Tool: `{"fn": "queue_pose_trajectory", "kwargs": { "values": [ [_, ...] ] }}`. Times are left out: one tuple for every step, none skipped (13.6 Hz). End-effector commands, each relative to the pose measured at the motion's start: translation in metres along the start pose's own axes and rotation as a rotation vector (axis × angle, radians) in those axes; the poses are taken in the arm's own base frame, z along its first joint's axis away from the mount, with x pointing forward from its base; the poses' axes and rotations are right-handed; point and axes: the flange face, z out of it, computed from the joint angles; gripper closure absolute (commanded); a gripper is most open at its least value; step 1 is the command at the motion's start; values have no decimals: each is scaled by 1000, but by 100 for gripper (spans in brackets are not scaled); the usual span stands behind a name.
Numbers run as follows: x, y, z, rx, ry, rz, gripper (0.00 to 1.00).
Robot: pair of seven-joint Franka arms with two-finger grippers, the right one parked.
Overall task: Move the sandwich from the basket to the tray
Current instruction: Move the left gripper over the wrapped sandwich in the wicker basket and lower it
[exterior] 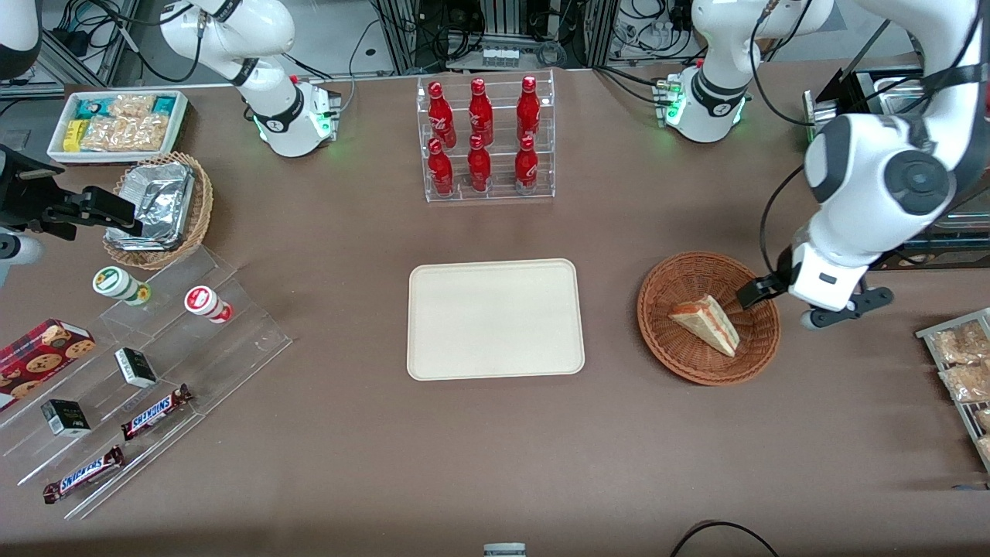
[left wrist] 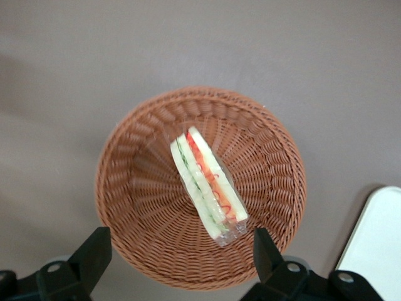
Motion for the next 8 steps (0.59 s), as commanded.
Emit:
{"fn": "queue_pose_trajectory", "kwargs": {
  "values": [
    [-29, 5, 20, -24, 33, -162, 0],
    [-31, 10, 26, -33, 38, -232, 0],
    [-36, 21, 29, -47, 48, -272, 0],
    [-38, 22, 36, -56, 53, -332, 0],
    [-39, 22, 41, -75, 67, -387, 0],
    [-43, 21, 53, -81, 69, -420, 0],
    [-44, 20, 60, -82, 68, -428, 0],
    [-43, 20, 70, -76, 59, -454, 0]
  ]
}}
